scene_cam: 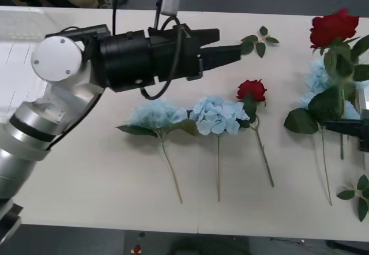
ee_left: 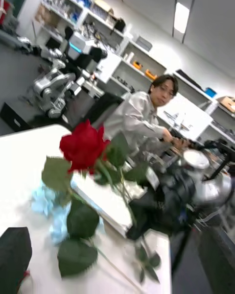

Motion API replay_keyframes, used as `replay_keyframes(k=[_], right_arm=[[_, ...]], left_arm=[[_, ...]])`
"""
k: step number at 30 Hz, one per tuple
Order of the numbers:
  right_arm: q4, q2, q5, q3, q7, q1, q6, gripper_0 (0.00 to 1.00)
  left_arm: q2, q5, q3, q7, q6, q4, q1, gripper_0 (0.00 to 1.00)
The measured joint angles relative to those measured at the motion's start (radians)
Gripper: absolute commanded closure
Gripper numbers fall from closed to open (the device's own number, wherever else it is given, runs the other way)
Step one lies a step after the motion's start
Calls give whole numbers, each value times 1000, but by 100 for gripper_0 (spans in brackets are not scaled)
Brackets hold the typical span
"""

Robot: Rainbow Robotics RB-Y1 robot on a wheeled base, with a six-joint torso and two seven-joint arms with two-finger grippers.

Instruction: Put the red flowers into the right box and the blue flowers into the left box

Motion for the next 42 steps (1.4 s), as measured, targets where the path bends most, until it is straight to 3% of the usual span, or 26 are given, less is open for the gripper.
replay_keyframes(k=[3,9,15,20,27,30,35,42], right_arm=[[58,-29,56,-46,-157,9,24,100],[204,-35,198,-176,-206,5,77,100],[220,-35,333,-295,-386,5,74,100],[220,-35,395,-357,-491,5,16,100],[220,-35,519,-315,-559,5,-137,100],[224,-35,551,-273,-559,5,-170,100],[228,-35,617,-204,-560,4,-202,100],[246,-35,647,-186,-560,4,-173,100]], left_arm=[[91,43,0,0,34,0,8,0],[203,84,0,-29,97,0,49,0],[279,42,0,-26,171,7,80,0],[315,51,3,189,300,87,86,0],[317,-120,80,470,537,118,86,0],[317,-204,85,681,570,102,86,0],[308,-339,68,766,600,64,86,0],[237,-549,-58,1062,600,39,42,0]])
